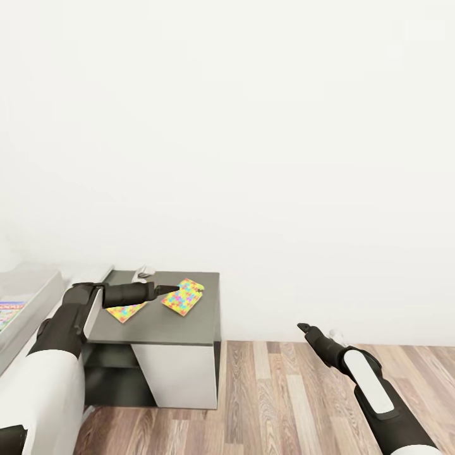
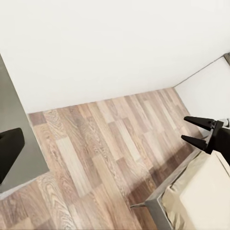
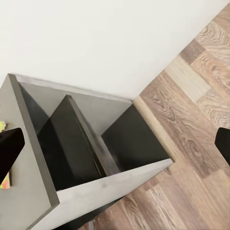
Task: Put all the toys in the child's room - the three board games (two on the bed and one on the table), the two jigsaw puzzles on the table, and the tennis ball on the table - inside the toy box on the table in the child's room.
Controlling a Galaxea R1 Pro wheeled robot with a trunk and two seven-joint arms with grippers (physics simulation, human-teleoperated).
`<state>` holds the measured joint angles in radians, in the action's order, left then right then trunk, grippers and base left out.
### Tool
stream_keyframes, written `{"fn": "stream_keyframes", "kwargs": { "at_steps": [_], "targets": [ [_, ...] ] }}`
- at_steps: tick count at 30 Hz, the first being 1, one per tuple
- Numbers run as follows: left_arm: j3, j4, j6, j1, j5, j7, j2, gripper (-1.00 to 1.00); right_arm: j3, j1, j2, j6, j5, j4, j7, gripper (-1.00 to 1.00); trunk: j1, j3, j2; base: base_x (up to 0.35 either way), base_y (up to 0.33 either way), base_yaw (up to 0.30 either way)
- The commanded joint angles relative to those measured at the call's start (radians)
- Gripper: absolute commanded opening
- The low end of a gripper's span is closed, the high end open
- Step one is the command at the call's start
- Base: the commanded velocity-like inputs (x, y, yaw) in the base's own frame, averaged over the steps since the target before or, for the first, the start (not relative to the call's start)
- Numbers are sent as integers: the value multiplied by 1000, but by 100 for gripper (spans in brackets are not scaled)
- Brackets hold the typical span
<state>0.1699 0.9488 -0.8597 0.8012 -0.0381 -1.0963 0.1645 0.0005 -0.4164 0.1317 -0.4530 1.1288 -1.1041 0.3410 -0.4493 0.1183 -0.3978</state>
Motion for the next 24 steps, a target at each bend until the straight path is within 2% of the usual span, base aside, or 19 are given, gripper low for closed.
{"fn": "stream_keyframes", "kwargs": {
  "at_steps": [1, 8, 14, 24],
  "targets": [
    [2, 0, -8, 1, -4, -5, 0, 100, 0, -1, 0, -2, 10, -2, 9, 100, -1, 2, -2, 71, 107, 0],
    [2, 0, -9, 1, -4, -2, 0, 100, 0, -1, 0, -2, 9, -2, 9, 100, -1, 2, -2, 117, 77, -37],
    [1, 0, -9, 1, -4, -2, -2, 100, 1, -1, 0, -1, 9, -2, 9, 100, -1, -2, -2, 187, 8, -194],
    [-1, 0, -9, 1, -5, -1, -2, 100, 0, -1, 0, -2, 10, -2, 9, 100, -1, -10, -2, 20, 1, -226]
  ]
}}
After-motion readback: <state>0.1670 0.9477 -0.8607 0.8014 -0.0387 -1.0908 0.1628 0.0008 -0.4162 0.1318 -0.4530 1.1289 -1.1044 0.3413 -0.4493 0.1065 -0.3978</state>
